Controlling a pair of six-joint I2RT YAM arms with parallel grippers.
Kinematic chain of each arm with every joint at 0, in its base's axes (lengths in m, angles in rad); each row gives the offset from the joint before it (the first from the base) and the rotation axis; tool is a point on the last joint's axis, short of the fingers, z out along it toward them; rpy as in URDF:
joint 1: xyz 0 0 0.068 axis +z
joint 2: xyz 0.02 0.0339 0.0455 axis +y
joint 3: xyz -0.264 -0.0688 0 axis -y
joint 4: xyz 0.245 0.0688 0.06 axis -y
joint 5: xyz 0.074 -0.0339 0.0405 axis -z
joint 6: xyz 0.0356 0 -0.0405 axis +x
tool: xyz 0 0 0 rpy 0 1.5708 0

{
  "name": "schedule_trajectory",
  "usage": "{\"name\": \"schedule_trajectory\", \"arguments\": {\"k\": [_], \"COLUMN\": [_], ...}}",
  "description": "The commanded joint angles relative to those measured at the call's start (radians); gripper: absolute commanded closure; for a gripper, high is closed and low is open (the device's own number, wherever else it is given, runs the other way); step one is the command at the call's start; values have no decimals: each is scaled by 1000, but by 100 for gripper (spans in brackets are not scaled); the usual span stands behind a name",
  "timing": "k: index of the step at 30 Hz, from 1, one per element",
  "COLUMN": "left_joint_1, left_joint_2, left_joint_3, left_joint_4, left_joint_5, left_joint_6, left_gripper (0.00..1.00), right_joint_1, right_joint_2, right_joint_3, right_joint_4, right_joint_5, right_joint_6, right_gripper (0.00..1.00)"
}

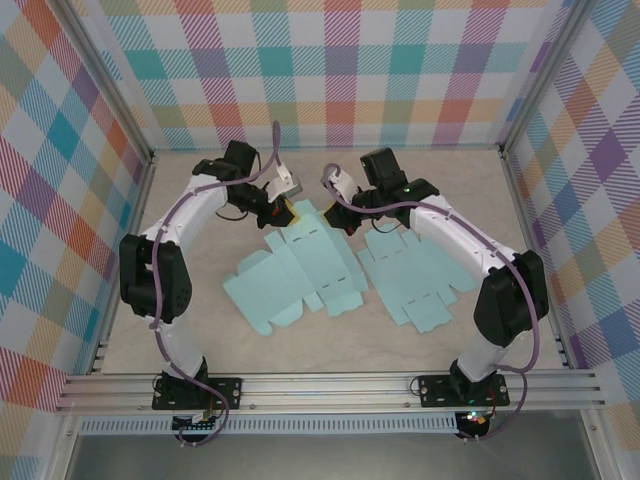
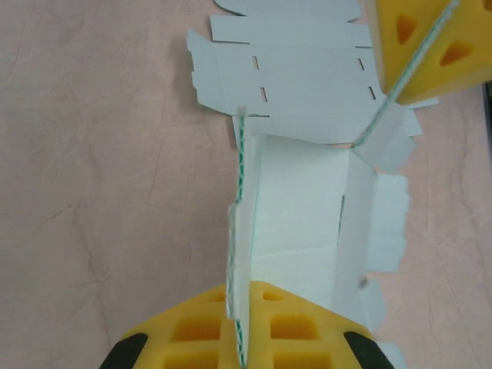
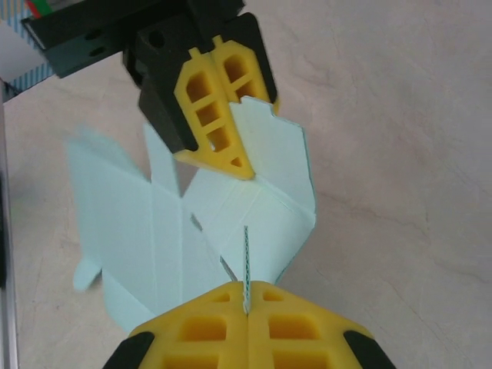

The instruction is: Fold the paper box

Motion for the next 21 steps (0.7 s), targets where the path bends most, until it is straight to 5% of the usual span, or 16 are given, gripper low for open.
{"name": "schedule_trajectory", "arguments": {"k": [1, 7, 13, 21], "left_joint_1": [-1, -1, -2, -3], "left_joint_2": [-81, -218, -449, -687], "left_joint_3": [-39, -199, -483, -764], "left_joint_4": [82, 274, 600, 905], "left_joint_5": [-11, -33, -82, -146], "left_joint_6": [-60, -217, -404, -524], "left_gripper": [100, 100, 100, 100], "right_joint_1": [-7, -52, -172, -210], "right_joint_2": [-34, -150, -302, -438], "right_joint_3": [-35, -146, -347, -657], "right_joint_4": [10, 101, 283, 586], "right_joint_5": [21, 87, -29, -120], "right_joint_6": [41, 166, 370, 500], "right_gripper": [96, 56, 27, 11]}}
